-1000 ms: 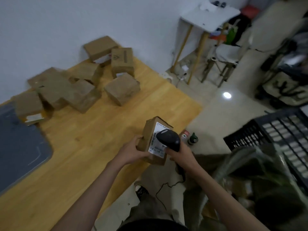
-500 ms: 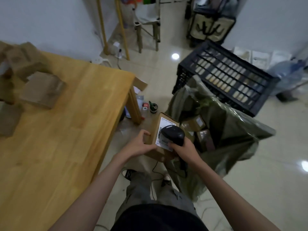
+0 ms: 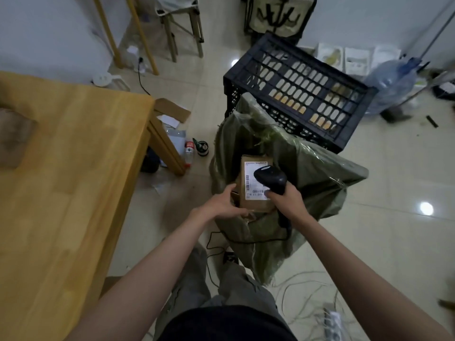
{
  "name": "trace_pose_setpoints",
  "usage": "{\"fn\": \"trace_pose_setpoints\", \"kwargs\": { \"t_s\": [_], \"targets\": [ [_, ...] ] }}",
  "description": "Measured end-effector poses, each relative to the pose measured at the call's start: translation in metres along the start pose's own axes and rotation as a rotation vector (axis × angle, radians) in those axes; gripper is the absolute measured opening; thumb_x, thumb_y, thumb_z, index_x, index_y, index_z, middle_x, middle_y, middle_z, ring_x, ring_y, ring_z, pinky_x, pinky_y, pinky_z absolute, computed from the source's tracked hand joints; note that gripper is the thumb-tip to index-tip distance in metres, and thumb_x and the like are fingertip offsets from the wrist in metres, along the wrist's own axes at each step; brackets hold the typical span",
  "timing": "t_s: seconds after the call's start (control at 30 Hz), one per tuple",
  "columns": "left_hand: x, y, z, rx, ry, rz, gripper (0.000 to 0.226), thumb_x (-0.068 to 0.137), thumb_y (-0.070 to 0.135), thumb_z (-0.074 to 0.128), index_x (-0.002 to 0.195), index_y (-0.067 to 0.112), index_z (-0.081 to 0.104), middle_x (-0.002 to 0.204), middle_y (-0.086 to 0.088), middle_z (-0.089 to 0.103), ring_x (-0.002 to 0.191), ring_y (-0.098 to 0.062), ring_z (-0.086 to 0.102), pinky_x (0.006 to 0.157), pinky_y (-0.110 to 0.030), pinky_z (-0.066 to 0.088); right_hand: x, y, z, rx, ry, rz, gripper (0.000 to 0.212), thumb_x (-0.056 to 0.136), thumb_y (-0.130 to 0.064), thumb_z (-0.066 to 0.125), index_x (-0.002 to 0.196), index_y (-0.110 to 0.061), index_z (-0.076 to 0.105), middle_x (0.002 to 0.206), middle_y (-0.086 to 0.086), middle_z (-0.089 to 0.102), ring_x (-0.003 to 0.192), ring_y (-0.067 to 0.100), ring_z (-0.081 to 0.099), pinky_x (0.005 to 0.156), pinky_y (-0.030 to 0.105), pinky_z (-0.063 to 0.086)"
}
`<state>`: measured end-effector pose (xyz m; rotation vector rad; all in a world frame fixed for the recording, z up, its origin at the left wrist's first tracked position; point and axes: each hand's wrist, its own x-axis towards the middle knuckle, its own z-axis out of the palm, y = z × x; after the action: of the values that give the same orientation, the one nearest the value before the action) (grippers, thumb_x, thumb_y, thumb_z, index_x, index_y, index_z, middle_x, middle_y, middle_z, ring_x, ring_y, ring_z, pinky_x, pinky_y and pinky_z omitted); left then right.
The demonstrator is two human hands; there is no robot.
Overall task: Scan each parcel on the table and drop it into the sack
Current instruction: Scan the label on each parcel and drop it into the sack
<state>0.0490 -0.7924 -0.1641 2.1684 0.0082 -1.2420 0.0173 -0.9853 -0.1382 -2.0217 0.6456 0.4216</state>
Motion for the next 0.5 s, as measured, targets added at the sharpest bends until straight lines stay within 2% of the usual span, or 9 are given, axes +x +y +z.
{"fn": "trace_pose_setpoints", "kwargs": {
  "t_s": [0.07,0.13,0.2,0.3,0.4,0.43,0.5],
  "targets": [
    [0.003,0.001,-0.002,0.032,0.017,0.006,0.098,0.085,0.042,0.073,0.158,0.031,0.008,0.148,-0.011,0.047,0.128,-0.029,0.052,0.105,-0.038,0.045,0.008,-0.002,-0.005,-0.017,0.006,0.011,0.033,0.087,-0.011,0.069,0.119,-0.010,0.063,0.107,0.007,0.065,0.101,0.022,0.059,0.082,0.032,0.044],
    [0.001,-0.002,-0.006,0.040,0.045,0.017,0.094,0.086,0.040,0.072,0.157,0.030,0.012,0.149,-0.011,0.046,0.130,-0.029,0.050,0.105,-0.040,0.045,0.011,-0.004,-0.008,-0.034,0.000,0.026,0.027,0.087,-0.014,0.069,0.113,-0.010,0.064,0.108,0.011,0.068,0.102,0.027,0.062,0.085,0.038,0.048],
    [-0.005,-0.009,-0.012,0.063,0.068,0.014,0.088,0.087,0.039,0.071,0.156,0.028,0.018,0.150,-0.010,0.044,0.132,-0.030,0.048,0.104,-0.040,0.046,0.009,-0.008,-0.009,-0.029,-0.021,0.024,0.026,0.086,-0.017,0.071,0.111,-0.011,0.066,0.107,0.010,0.069,0.102,0.026,0.064,0.086,0.038,0.049],
    [-0.020,-0.023,-0.023,0.107,0.123,-0.007,0.079,0.086,0.038,0.071,0.152,0.026,0.029,0.142,-0.008,0.049,0.119,-0.025,0.053,0.087,-0.031,0.048,0.004,-0.020,-0.003,-0.062,-0.076,0.003,0.029,0.086,-0.020,0.073,0.114,-0.013,0.068,0.103,0.004,0.070,0.099,0.021,0.064,0.085,0.035,0.052],
    [-0.039,-0.041,-0.038,0.128,0.198,-0.046,0.075,0.083,0.041,0.073,0.147,0.025,0.037,0.139,-0.006,0.052,0.118,-0.023,0.055,0.089,-0.033,0.048,-0.002,-0.039,0.009,-0.066,-0.135,-0.036,0.028,0.089,-0.020,0.072,0.116,-0.017,0.065,0.103,0.003,0.069,0.100,0.023,0.065,0.091,0.045,0.056],
    [-0.047,-0.047,-0.044,0.141,0.224,-0.062,0.074,0.083,0.041,0.073,0.147,0.025,0.038,0.140,-0.007,0.051,0.120,-0.024,0.055,0.090,-0.032,0.048,-0.005,-0.048,0.015,-0.065,-0.154,-0.054,0.025,0.090,-0.019,0.071,0.114,-0.018,0.063,0.101,0.003,0.068,0.096,0.021,0.065,0.088,0.042,0.056],
    [-0.065,-0.062,-0.056,0.158,0.290,-0.092,0.073,0.084,0.040,0.072,0.147,0.024,0.039,0.143,-0.008,0.050,0.124,-0.024,0.054,0.089,-0.031,0.045,-0.010,-0.067,0.029,-0.065,-0.197,-0.090,0.018,0.092,-0.015,0.069,0.109,-0.014,0.063,0.096,0.005,0.069,0.083,0.017,0.065,0.070,0.029,0.055]
  ]
}}
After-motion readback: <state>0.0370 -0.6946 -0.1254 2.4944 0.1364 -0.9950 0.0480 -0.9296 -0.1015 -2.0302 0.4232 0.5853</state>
